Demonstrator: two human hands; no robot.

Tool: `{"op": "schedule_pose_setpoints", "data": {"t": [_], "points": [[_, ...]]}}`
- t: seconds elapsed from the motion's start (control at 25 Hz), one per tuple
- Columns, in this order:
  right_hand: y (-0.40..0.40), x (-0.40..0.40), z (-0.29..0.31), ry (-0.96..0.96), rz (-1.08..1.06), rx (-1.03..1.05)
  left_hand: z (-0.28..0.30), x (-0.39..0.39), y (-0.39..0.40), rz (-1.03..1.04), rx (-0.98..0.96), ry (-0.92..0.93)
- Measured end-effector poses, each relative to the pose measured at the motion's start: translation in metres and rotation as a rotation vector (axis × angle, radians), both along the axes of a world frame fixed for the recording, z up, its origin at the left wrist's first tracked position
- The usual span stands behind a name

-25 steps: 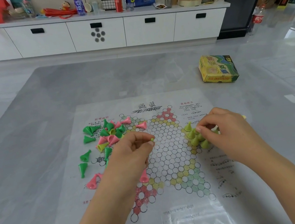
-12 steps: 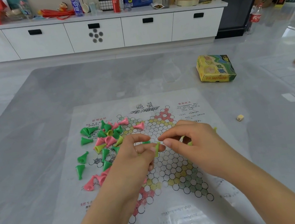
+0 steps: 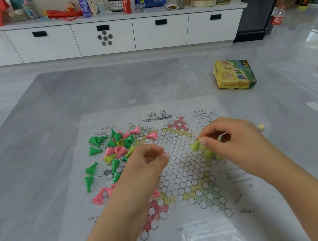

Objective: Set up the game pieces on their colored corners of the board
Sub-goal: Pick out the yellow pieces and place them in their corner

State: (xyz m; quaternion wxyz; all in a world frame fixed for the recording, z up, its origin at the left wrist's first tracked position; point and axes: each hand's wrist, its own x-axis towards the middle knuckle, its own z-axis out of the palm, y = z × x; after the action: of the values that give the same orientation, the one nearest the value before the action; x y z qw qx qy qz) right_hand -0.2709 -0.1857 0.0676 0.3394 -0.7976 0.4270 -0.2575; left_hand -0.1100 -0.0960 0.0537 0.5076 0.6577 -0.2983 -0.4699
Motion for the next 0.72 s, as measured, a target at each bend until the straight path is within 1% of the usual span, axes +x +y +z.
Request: {"op": "schedule_pose_setpoints", "data": {"t": [0.12,0.32,0.72], "points": [[-0.006,-0.015,-0.002,0.158,-0.044,-0.110,0.002,0.003,-0.002,0.064,0.025,0.050],[-0.004,-0.017,-0.006,0.360,0.056,-0.154,0.001,0.004,-0.003,0.108,0.022,0.053],[-0.007,-0.017,-0.010,0.429,0.053,-0.116,0.007,0.001,-0.005,0.132,-0.076,0.275]]}}
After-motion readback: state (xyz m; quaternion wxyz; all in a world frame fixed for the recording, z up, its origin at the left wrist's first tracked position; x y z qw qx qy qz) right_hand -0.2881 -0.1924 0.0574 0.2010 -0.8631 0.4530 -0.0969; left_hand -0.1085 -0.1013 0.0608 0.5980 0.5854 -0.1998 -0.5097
